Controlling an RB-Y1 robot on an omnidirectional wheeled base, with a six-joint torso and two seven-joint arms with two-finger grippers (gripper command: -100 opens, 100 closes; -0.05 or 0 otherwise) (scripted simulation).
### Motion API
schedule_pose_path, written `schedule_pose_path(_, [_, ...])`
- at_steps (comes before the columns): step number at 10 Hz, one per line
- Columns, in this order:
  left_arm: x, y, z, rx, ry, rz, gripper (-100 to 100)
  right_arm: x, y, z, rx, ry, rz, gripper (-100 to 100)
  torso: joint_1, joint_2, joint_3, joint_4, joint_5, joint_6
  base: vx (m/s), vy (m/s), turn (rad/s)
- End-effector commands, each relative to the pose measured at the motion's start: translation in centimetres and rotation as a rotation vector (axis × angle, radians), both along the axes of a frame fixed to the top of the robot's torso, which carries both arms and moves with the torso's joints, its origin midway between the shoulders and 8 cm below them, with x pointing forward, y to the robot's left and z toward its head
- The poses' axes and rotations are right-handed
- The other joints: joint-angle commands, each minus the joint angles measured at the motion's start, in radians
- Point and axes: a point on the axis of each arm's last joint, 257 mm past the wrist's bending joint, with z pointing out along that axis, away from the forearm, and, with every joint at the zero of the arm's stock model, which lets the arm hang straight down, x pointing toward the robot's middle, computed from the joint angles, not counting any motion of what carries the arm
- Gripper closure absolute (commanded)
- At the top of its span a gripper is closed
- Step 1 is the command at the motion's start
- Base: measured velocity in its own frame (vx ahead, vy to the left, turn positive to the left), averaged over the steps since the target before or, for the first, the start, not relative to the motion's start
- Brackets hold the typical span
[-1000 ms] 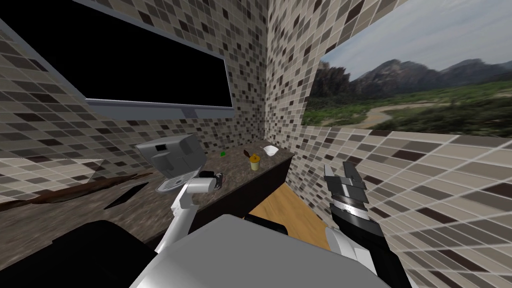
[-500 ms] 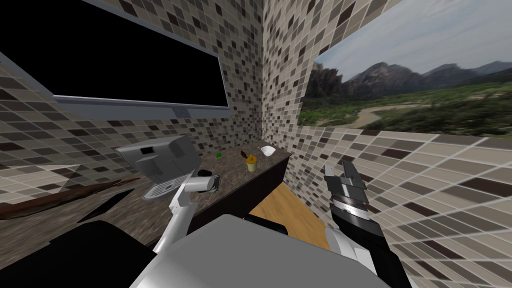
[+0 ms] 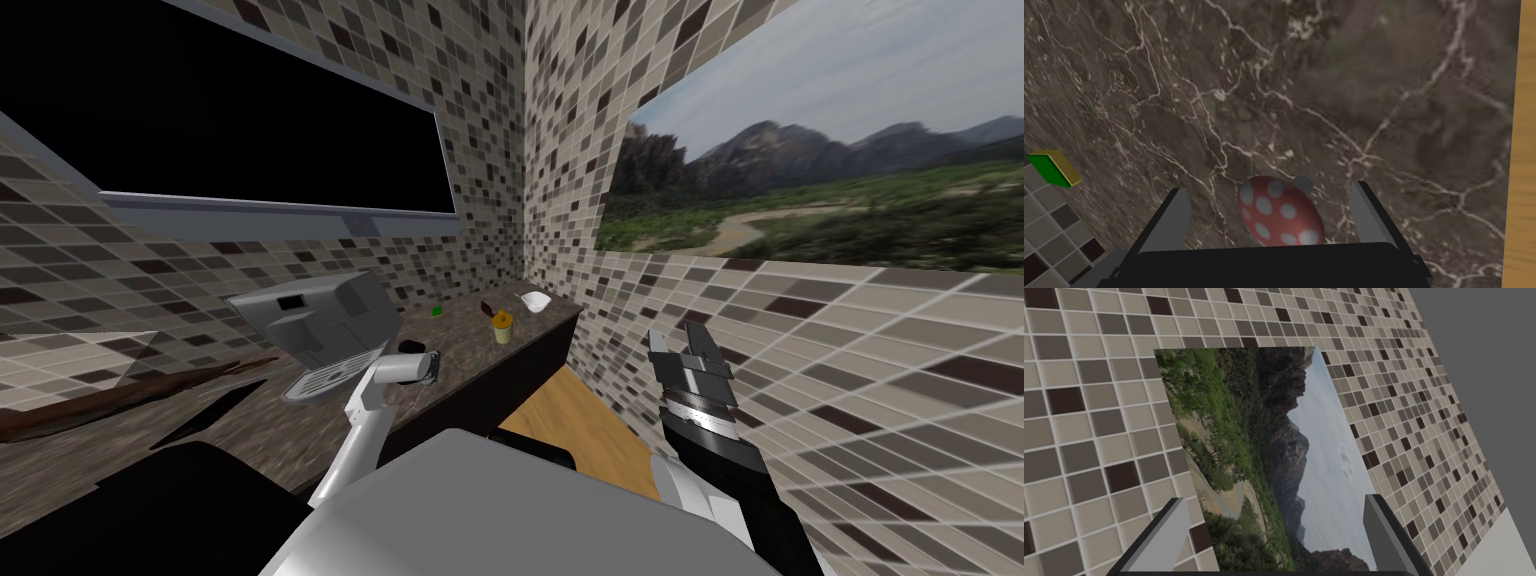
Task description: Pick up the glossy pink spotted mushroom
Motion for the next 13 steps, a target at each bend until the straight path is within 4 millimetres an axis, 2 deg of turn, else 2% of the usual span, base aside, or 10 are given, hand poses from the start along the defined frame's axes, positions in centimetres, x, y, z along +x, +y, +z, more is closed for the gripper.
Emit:
schedule_pose_path(1, [0.3,0.1,-0.7,0.001,-0.002,-0.001,-100,0.0,0.0,0.0,0.0,0.0,0.0,0,0.0,0.0,0.0,0.0,0.0,0.0,0.006,0.01,0.0])
schedule_pose_path(2, [0.2,0.1,-0.4,0.0,0.0,0.0,-100,0.0,0.0,0.0,0.0,0.0,0.0,0,0.0,0.0,0.0,0.0,0.0,0.0,0.0,0.0,0.0])
schedule_pose_path(3, [0.2,0.1,-0.4,0.001,-0.002,-0.001,100,0.0,0.0,0.0,0.0,0.0,0.0,0,0.0,0.0,0.0,0.0,0.0,0.0,0.0,0.0,0.0])
schedule_pose_path(7, [0.3,0.1,-0.3,0.002,-0.005,0.0,100,0.0,0.0,0.0,0.0,0.0,0.0,0,0.0,-0.001,-0.001,-0.001,0.0,0.0,0.0,0.0,0.0])
schedule_pose_path(8, [0.3,0.1,-0.3,0.002,-0.005,-0.001,0,0.0,0.0,0.0,0.0,0.0,0.0,0,0.0,-0.001,-0.001,-0.001,0.0,0.0,0.0,0.0,0.0])
schedule_pose_path(9, [-0.1,-0.1,0.4,0.001,-0.001,0.0,100,0.0,0.0,0.0,0.0,0.0,0.0,0,0.0,-0.001,-0.001,-0.001,0.0,0.0,-0.006,-0.007,-0.005])
schedule_pose_path(12, [-0.3,-0.2,0.8,0.002,-0.003,-0.001,100,0.0,0.0,0.0,0.0,0.0,0.0,0,-0.001,0.0,0.0,-0.001,0.0,0.0,-0.005,-0.006,0.0])
schedule_pose_path(13, [-0.3,-0.2,0.8,0.002,-0.002,-0.001,0,0.0,0.0,0.0,0.0,0.0,0.0,0,-0.001,0.0,-0.001,-0.001,0.0,0.0,0.0,0.0,0.0])
